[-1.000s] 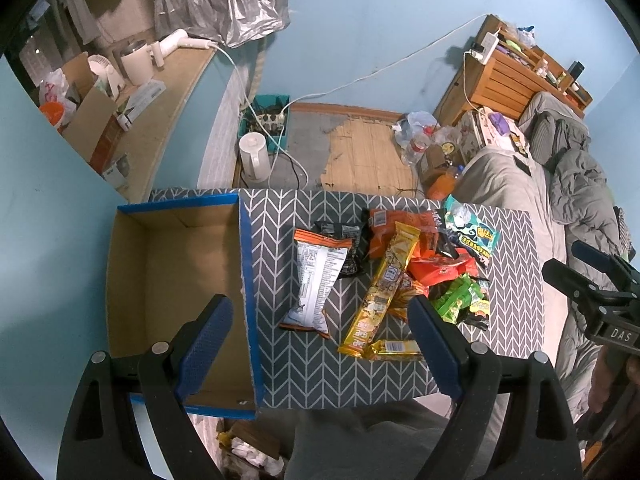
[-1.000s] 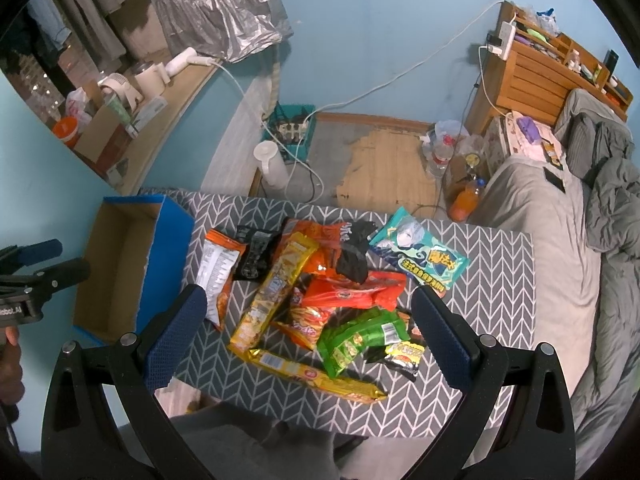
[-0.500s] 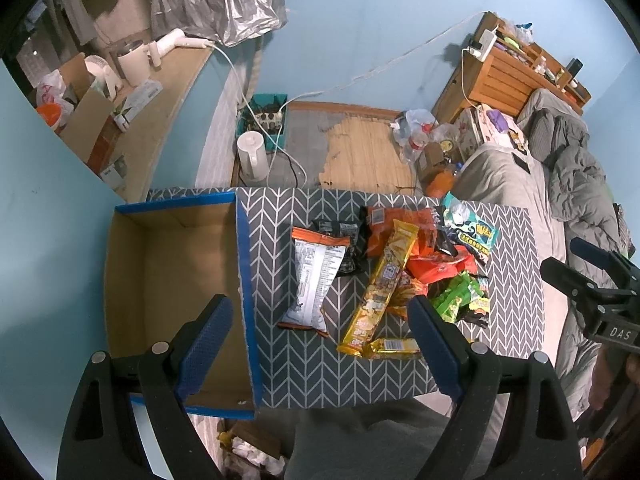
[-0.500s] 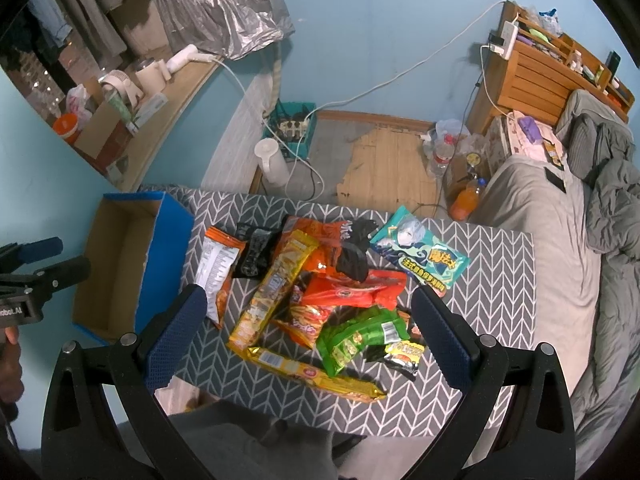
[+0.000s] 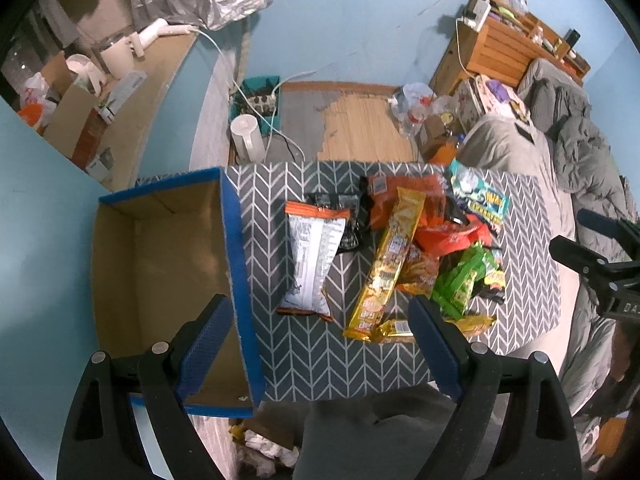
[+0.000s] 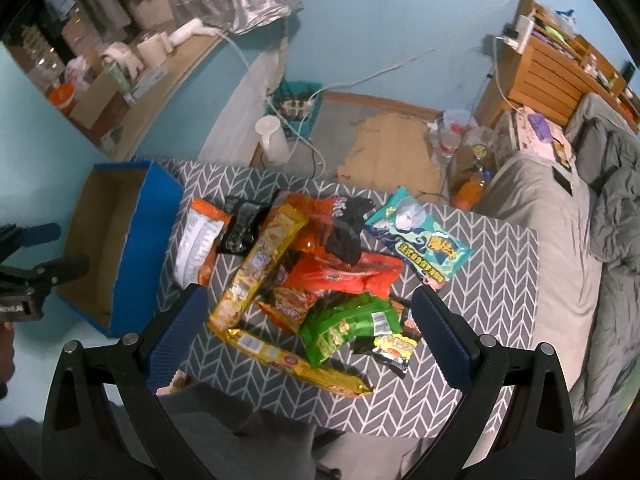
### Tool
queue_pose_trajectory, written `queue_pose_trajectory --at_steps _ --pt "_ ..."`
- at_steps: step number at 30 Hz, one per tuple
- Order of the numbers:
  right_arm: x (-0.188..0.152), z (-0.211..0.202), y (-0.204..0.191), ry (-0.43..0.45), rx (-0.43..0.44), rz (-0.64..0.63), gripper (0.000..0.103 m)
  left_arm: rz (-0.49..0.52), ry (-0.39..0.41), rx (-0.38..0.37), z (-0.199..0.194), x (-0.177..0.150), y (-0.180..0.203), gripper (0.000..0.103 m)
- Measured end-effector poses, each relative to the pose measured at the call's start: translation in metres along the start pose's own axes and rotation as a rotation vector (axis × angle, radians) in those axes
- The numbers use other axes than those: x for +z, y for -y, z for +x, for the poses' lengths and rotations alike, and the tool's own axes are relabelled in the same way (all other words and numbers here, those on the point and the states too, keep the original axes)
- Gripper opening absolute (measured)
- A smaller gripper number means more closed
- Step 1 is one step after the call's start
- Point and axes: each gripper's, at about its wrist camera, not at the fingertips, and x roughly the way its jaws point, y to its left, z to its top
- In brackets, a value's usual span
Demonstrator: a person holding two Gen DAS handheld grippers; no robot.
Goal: Organize snacks
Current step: 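Grasp the white-and-orange chip bag with the left tool while the right tool grasps the long yellow biscuit pack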
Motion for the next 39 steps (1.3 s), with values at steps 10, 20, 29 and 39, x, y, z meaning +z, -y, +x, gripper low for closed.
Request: queue_pose_trajectory --at_steps 10,20,29,39 --pt "-0.031 0.051 -0.019 -0.095 0.074 -0.136 0.100 -0.007 -0.055 -0.026 0.048 -0.020 0.008 0.090" --pt "-0.064 0.112 -0.030 -0.220 0.150 -0.229 0.100 -0.018 -0.090 -0.023 0.084 -0.044 0.009 0.090" --pt "-0.084 0.154 -0.038 -0.284 0.164 -0.315 0.098 -0.037 -0.143 -0.014 0.125 -0.070 0.012 0.090" --pt "-0.105 0.192 -0.056 -0.304 0.136 -0.428 0.089 -0.076 -0.198 -0.015 0.152 -0.095 0.012 0.090"
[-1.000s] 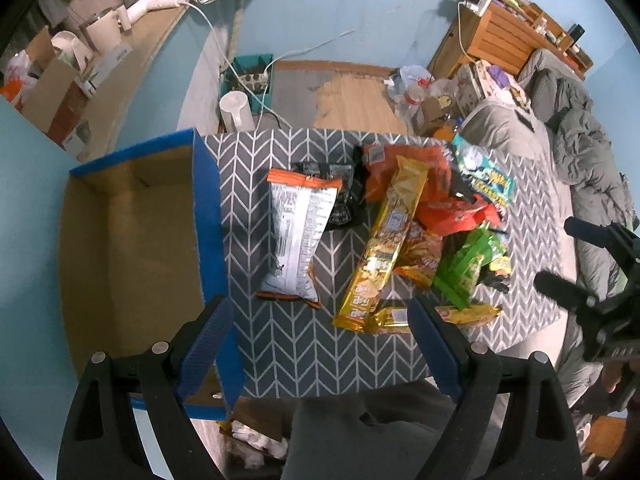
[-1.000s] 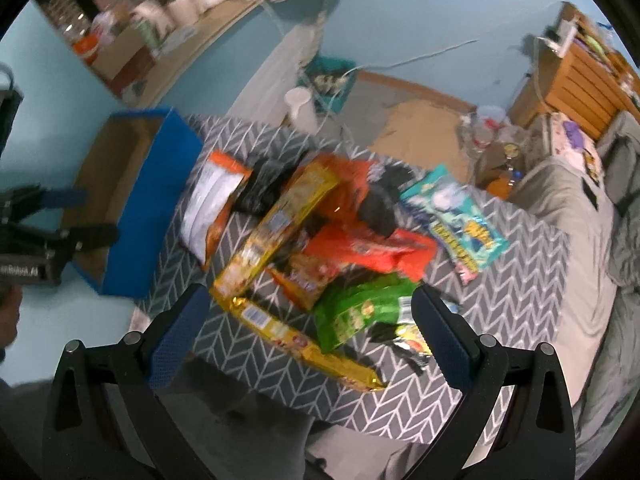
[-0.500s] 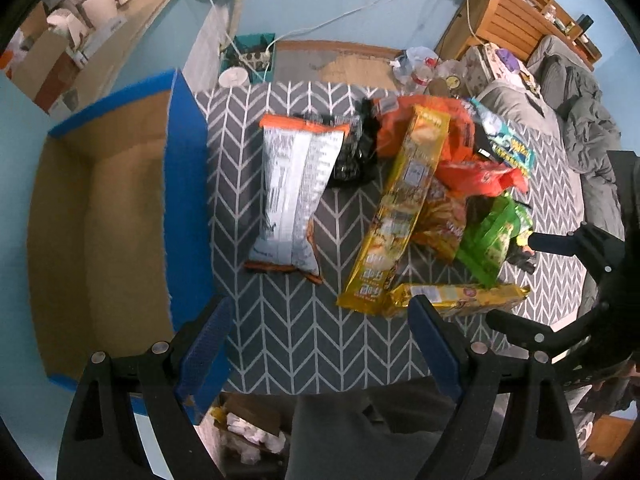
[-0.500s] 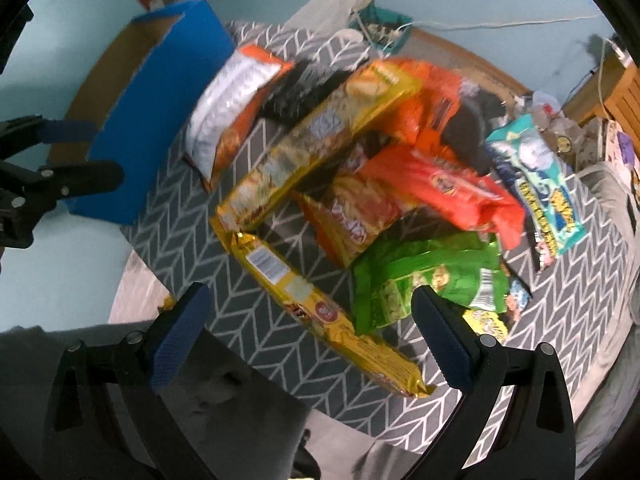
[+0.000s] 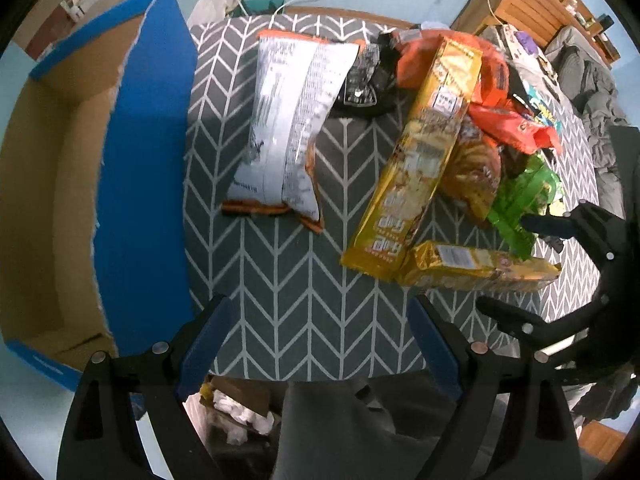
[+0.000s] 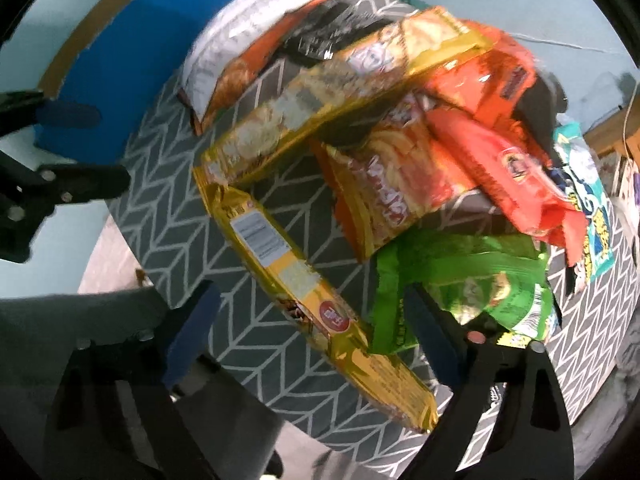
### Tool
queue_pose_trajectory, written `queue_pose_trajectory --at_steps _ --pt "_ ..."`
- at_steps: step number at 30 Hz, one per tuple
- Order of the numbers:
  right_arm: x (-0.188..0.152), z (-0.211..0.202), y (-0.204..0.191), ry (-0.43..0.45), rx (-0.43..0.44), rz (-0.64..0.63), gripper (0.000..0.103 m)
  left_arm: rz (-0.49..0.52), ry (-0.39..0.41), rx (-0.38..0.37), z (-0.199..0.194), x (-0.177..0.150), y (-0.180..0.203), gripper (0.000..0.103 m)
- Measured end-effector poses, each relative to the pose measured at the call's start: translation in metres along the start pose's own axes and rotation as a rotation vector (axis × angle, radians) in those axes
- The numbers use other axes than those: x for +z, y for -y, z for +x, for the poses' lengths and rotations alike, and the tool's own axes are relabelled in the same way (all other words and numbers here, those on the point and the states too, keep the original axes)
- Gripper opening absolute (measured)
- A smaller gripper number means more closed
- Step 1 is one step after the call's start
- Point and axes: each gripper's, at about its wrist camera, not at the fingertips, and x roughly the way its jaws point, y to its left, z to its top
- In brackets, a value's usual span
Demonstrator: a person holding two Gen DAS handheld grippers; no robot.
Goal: Organize snacks
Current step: 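Grasp the white-and-orange chip bag with the left tool while the right tool grasps the long yellow biscuit pack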
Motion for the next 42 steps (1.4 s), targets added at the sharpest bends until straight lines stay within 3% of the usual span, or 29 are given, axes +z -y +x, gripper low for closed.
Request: queue_pose_trajectory --at_steps 7,11,15,22,30,42 --pt "-0.004 0.033 -0.018 -0.032 -0.063 -0.059 0.079 0.015 0.009 0.014 -0.001 0.002 0.000 0.090" --pt "-0.008 0.044 -0.026 -0.054 -0.101 -0.061 0.055 0.015 0.021 0.010 -0.006 0.012 0.000 0.090" --pt "-0.012 0.048 -0.025 -0.036 -0.057 0.004 0.051 0.020 0.029 0.011 -0.009 0.025 0.000 0.090" --pt "-0.033 0.040 -0.026 0.020 0.016 0.116 0.029 -0.006 0.046 -0.002 -0.011 0.053 -0.005 0.090" --pt "-0.053 0.032 -0.006 0.109 0.084 0.275 0.027 -0.016 0.038 -0.014 -0.006 0.074 -0.007 0.090" --pt "-0.048 -0.033 0.020 0.261 0.105 0.420 0.027 -0.002 0.003 0.015 0.010 0.095 -0.008 0.090"
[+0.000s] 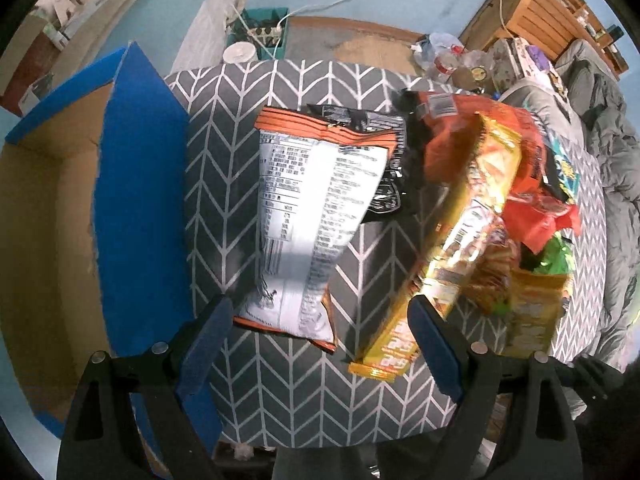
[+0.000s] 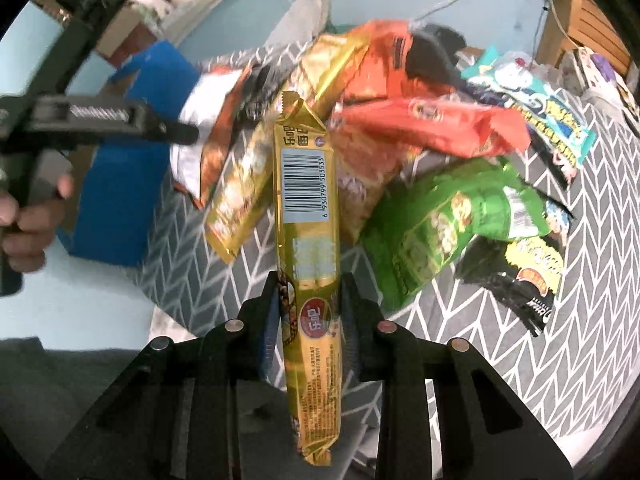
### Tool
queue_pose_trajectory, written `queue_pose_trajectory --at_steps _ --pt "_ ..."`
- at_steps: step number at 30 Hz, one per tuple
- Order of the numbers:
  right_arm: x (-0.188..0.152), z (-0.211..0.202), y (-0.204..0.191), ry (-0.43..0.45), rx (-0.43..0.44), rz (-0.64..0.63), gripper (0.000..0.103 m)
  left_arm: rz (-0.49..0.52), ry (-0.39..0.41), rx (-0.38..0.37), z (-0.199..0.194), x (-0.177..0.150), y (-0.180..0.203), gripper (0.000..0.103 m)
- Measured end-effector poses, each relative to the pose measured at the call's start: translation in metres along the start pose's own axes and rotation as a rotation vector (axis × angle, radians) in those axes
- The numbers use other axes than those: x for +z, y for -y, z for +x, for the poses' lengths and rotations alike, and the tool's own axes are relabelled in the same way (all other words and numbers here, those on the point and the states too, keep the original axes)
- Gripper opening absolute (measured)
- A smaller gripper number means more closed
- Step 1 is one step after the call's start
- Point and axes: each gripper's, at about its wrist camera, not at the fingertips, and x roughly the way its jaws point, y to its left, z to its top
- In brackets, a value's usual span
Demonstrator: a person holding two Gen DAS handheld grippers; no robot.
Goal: Organize snacks
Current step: 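Grasp the white-and-orange chip bag with the left tool while the right tool grasps the long yellow biscuit pack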
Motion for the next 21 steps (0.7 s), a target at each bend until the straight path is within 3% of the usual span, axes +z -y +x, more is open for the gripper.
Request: queue_pose_trajectory --at_steps 9,21 --pt "0.031 -0.019 0.003 0.079 -0.012 0.082 0.027 0.000 -0.050 0.019 0.026 0.018 -0.006 0.090" --pt "0.066 -0.009 0.009 0.119 -0.054 0.161 0.027 0.073 -0.080 0.050 0.054 0.041 -0.002 0.090"
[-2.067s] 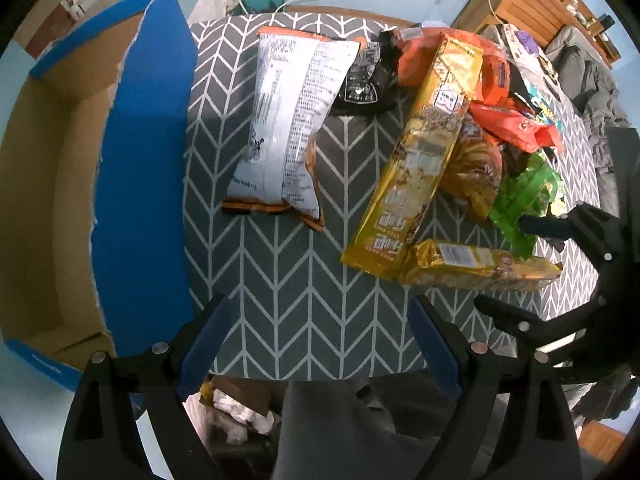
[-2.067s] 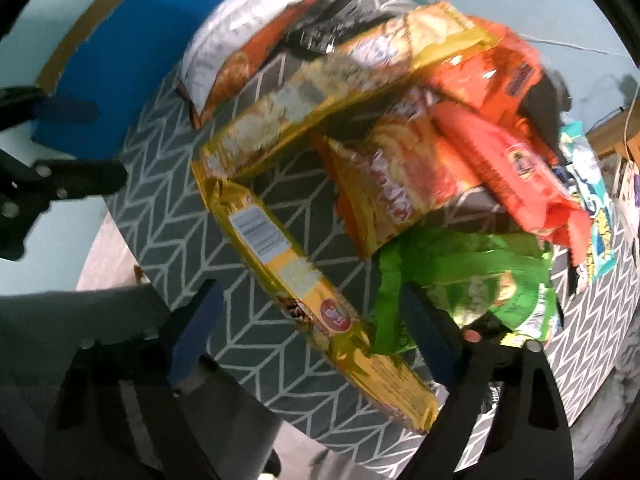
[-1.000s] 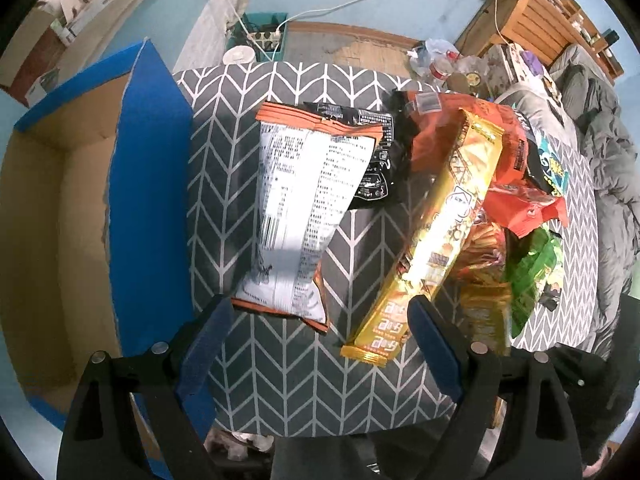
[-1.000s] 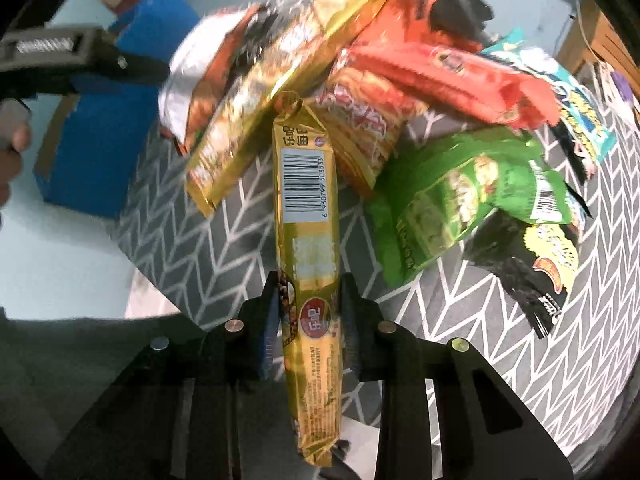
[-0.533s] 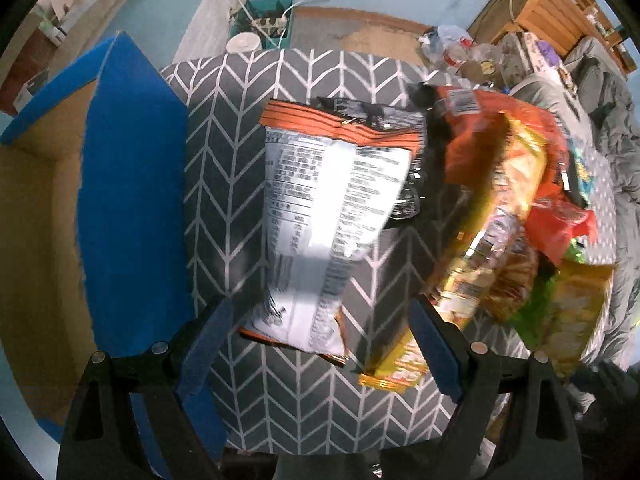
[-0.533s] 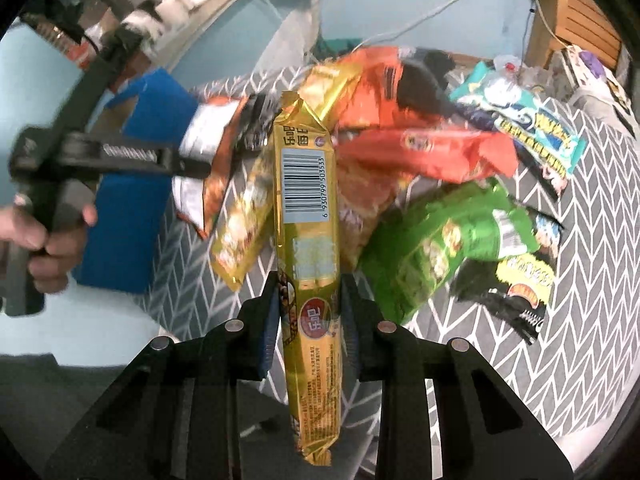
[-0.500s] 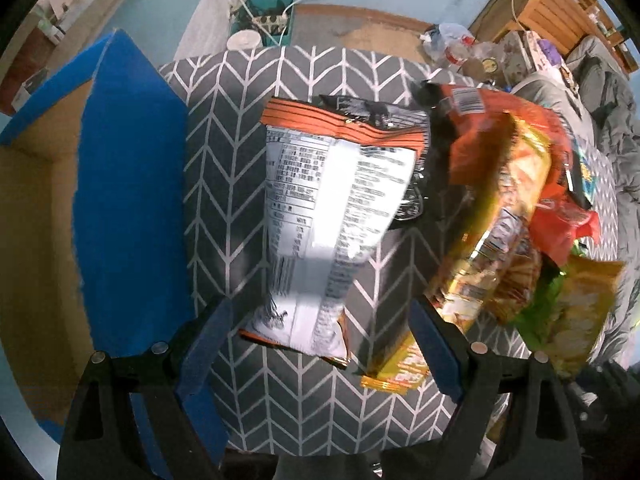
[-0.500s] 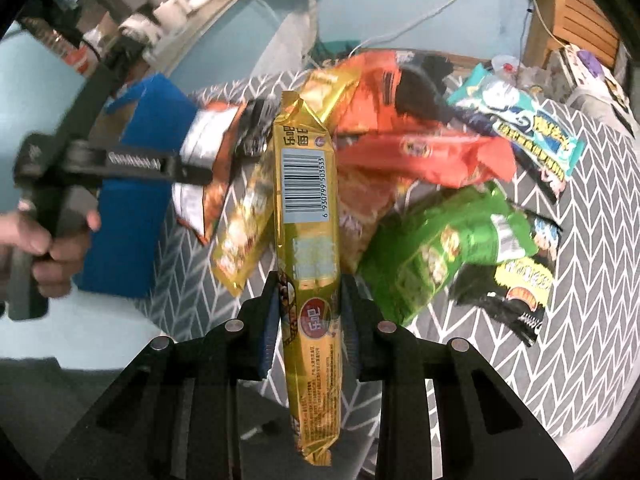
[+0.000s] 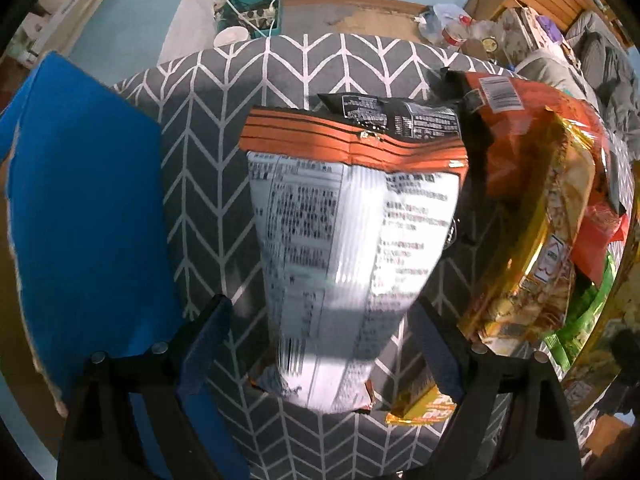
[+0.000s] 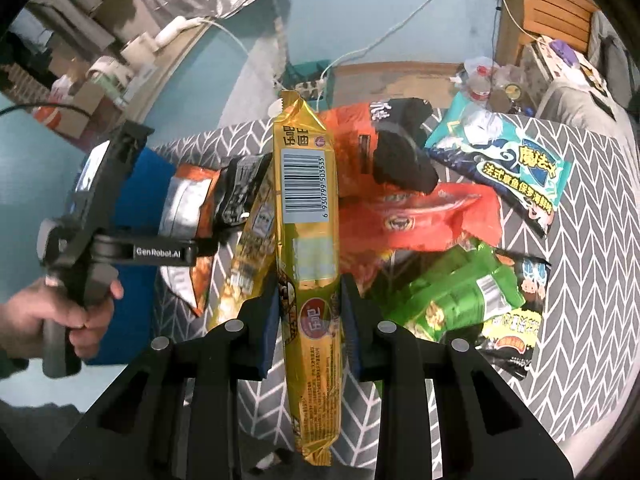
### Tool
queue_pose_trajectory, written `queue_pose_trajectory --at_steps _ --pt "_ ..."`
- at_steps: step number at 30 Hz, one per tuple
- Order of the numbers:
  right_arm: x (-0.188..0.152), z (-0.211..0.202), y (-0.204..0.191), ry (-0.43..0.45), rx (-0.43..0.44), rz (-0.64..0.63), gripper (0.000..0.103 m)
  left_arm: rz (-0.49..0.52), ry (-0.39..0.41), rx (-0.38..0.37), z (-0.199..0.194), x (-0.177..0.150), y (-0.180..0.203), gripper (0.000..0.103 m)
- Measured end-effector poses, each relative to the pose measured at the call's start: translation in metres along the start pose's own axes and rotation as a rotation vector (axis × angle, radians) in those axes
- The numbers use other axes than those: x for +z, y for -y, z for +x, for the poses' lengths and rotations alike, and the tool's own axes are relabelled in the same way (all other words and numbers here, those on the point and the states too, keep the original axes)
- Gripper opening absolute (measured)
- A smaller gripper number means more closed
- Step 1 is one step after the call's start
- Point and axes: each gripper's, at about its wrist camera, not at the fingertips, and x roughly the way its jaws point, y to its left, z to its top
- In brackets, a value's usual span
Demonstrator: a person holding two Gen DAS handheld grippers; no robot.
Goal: Organize snacks
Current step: 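Grasp the white-and-orange chip bag with the left tool while the right tool grasps the long yellow biscuit pack, then carry both bags over the cardboard box and open both tools to drop them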
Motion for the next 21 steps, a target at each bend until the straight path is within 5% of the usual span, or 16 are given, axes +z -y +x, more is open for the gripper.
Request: queue_pose_trajectory --at_steps 5,9,12,21 --pt "0.008 0.001 -0.001 0.002 0.003 0.034 0.027 -0.011 -0.006 -0.019 0.008 0.011 -0.003 0.083" --pt "0.012 0.001 -0.004 0.008 0.002 0.042 0.027 -0.024 -0.059 -0.046 0.019 0.018 -0.006 0.046" --pt "0.013 0.001 -0.004 0.007 -0.003 0.047 0.027 -0.031 -0.059 -0.066 0.019 0.016 -0.008 0.038" --pt "0.016 -0.002 -0.005 0.004 0.006 0.037 0.027 -0.003 0.012 -0.101 -0.014 0.000 -0.005 0.034"
